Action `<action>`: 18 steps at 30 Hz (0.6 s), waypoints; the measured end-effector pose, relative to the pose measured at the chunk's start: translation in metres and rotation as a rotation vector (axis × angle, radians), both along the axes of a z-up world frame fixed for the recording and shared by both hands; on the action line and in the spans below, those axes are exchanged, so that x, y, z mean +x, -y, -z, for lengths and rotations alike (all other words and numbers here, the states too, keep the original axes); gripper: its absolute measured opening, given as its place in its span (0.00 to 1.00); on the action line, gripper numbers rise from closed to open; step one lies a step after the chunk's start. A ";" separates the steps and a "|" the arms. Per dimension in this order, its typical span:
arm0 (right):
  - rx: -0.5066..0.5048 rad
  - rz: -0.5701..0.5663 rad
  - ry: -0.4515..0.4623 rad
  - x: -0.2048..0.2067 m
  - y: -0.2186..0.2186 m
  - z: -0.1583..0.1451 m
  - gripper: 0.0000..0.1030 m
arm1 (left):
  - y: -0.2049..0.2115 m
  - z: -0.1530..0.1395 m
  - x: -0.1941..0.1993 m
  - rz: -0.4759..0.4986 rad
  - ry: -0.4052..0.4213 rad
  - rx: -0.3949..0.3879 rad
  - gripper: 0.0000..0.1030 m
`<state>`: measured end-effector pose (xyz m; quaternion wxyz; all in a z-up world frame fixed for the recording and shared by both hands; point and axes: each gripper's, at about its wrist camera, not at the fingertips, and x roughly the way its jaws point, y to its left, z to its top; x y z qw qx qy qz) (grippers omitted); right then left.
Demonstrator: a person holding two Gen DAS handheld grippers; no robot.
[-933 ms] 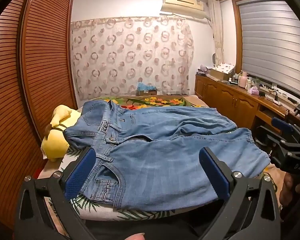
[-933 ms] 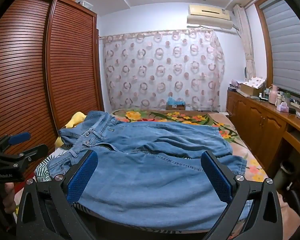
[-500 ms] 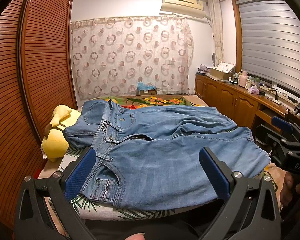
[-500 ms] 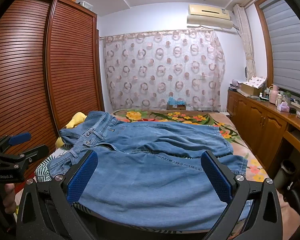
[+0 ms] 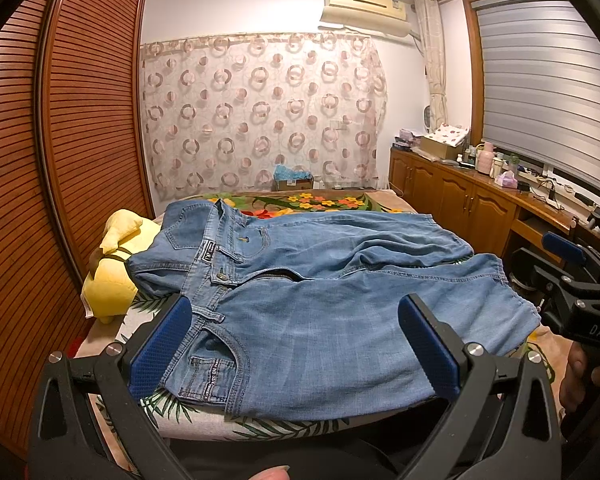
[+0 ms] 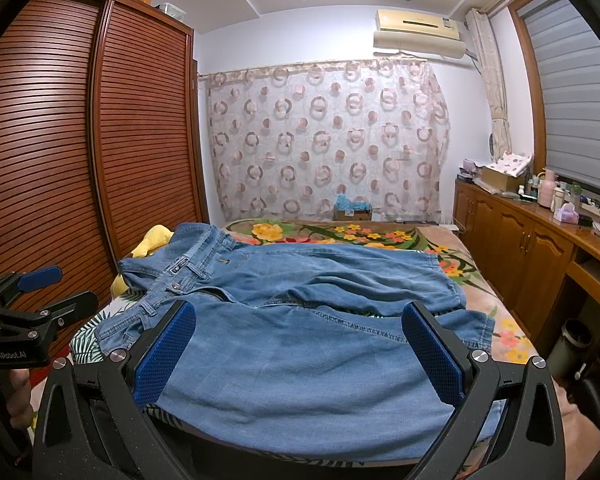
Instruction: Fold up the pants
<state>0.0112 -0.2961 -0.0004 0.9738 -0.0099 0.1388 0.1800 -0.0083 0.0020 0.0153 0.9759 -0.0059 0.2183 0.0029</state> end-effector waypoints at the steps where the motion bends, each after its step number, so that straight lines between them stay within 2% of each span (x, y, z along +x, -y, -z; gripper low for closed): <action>1: 0.000 0.000 0.001 0.000 0.000 0.000 1.00 | 0.000 0.001 0.000 0.000 -0.002 0.002 1.00; 18: 0.005 0.006 0.004 0.000 -0.002 0.001 1.00 | 0.001 0.001 0.000 0.000 0.001 0.001 1.00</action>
